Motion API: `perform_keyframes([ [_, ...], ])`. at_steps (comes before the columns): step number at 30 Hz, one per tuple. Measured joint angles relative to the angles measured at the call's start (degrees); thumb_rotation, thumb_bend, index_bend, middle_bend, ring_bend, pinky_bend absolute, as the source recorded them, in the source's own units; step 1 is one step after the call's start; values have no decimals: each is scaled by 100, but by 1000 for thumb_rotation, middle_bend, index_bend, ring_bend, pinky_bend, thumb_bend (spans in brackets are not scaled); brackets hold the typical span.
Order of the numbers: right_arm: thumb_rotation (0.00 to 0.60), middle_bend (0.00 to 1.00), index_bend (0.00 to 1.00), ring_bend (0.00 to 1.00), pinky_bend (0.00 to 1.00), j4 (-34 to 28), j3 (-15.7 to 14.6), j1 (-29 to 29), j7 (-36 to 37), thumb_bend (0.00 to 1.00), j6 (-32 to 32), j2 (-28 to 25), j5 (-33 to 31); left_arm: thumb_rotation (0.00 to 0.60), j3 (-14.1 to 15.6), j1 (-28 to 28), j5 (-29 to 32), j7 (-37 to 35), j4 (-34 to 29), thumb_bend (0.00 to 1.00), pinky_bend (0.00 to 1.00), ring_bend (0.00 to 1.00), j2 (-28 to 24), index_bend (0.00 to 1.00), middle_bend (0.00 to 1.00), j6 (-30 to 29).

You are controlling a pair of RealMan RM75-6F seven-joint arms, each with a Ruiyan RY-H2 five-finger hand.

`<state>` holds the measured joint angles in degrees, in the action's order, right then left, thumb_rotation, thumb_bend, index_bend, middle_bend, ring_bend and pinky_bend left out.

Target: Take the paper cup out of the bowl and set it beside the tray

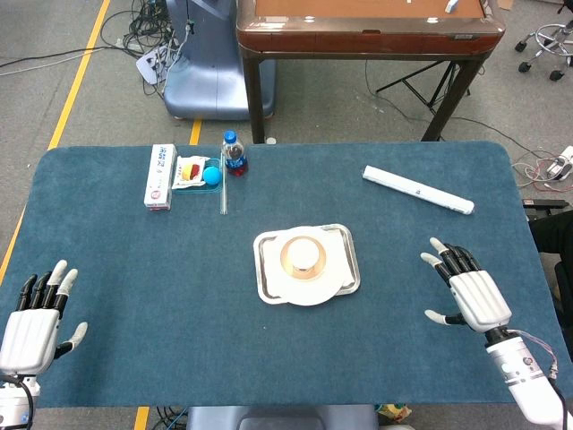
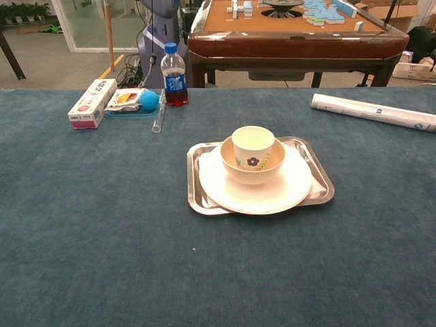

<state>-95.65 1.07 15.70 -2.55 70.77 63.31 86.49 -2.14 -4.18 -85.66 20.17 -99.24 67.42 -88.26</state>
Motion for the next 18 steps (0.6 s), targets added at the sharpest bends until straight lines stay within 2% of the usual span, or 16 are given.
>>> perform_keyframes([
  [18,600,0,0,0,0,27,54,48,-31,0,-98,23,-151,600,-39,-41,84,-26,64,257,0,0,-10,0,0,115],
])
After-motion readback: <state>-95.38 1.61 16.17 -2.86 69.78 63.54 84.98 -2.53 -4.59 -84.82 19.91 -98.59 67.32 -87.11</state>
